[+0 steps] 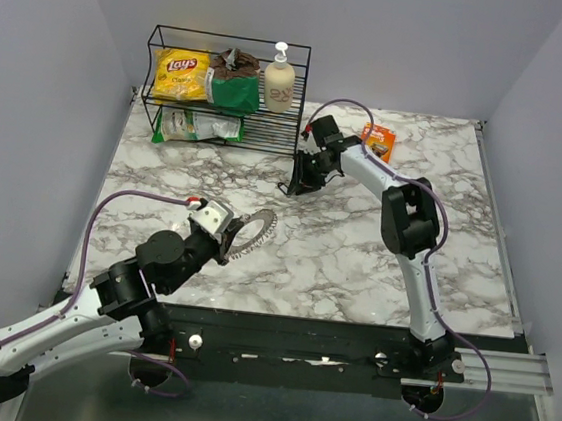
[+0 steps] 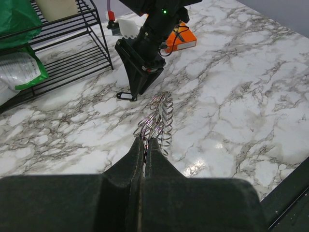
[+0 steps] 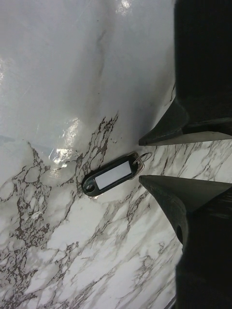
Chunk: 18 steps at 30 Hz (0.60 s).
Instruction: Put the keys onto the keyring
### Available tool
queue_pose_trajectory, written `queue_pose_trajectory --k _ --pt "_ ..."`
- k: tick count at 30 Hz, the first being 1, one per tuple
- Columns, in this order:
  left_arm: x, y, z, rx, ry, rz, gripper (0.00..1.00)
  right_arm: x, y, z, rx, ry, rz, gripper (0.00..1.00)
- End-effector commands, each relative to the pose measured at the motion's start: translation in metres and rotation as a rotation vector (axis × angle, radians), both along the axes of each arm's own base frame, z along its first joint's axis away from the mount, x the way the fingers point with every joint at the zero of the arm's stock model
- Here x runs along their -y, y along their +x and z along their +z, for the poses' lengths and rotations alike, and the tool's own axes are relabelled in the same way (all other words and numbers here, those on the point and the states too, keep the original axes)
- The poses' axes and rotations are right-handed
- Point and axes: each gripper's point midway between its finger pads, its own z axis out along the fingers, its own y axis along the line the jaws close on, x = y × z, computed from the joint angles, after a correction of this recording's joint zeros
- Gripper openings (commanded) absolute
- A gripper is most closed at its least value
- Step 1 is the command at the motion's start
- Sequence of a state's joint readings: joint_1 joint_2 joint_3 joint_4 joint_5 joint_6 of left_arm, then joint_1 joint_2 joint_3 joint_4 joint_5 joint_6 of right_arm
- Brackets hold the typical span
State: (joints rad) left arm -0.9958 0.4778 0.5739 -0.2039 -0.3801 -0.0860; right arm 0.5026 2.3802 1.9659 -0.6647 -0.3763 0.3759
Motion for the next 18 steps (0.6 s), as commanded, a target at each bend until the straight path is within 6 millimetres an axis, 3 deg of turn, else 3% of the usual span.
queue_pose_trajectory --k 1,7,10,14,15,18 --pt "0.001 -0.002 0.025 0.052 -0.077 -0.020 0.00 0.004 -0.014 -0.011 -0.094 -0.020 0.034 0.36" --pt "-0.001 -0.003 0.025 0.057 -0.082 -0.017 0.00 0.005 -0.022 -0.024 -0.137 -0.018 0.042 0.29" --pt "0.000 -0.003 0.024 0.055 -0.082 -0.016 0.00 0.001 -0.024 -0.025 -0.150 0.004 0.050 0.19" --pt "0.000 -0.003 0.023 0.053 -0.078 -0.018 0.00 0.002 -0.022 -0.021 -0.126 0.006 0.050 0.08" --pt "0.001 -0.003 0.023 0.054 -0.079 -0.019 0.00 0.002 -0.021 -0.019 -0.116 0.006 0.048 0.01" --pt "0.000 -0.003 0.022 0.051 -0.076 -0.018 0.00 0.001 -0.017 -0.010 -0.067 0.021 0.052 0.01"
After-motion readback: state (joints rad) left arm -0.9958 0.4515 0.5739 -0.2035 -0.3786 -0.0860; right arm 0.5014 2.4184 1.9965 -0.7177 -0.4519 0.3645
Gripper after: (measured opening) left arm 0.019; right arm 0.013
